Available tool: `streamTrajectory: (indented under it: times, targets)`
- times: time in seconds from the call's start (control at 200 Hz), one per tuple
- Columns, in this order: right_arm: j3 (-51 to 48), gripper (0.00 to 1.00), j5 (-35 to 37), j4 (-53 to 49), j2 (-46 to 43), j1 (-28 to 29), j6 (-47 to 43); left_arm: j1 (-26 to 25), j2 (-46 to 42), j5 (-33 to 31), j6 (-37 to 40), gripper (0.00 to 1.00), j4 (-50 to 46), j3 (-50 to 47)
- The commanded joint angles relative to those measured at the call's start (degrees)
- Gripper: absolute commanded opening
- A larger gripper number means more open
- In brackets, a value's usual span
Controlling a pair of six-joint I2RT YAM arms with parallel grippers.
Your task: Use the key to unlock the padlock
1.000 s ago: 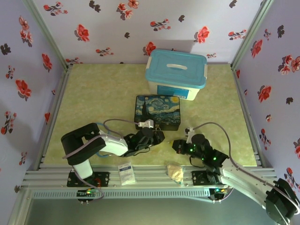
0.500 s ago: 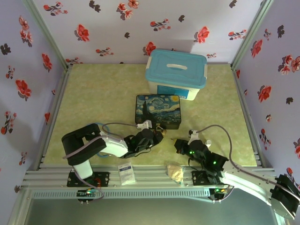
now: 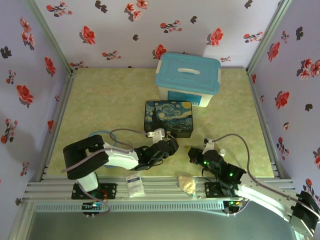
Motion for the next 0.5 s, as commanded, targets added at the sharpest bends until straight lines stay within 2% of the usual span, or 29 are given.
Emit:
streamTrajectory:
  times: [0.0, 0.315, 0.495]
  targets:
    - [-0.3, 0.0, 2.6, -5.1, -2.2, 0.4, 0.4, 0.4, 3.2, -4.0, 1.9, 0.51, -0.3, 0.4]
    - [-0.1, 0.0, 2.2, -8.4, -6.2, 0.3, 0.6, 0.7, 8.5, -5.9, 3.4, 0.49, 2.5, 2.7]
    - [-0.1, 0.0, 2.1, -8.3, -6.5, 0.3, 0.5, 0.8, 12.5, -5.8, 3.0, 0.41, 7.3, 2.9]
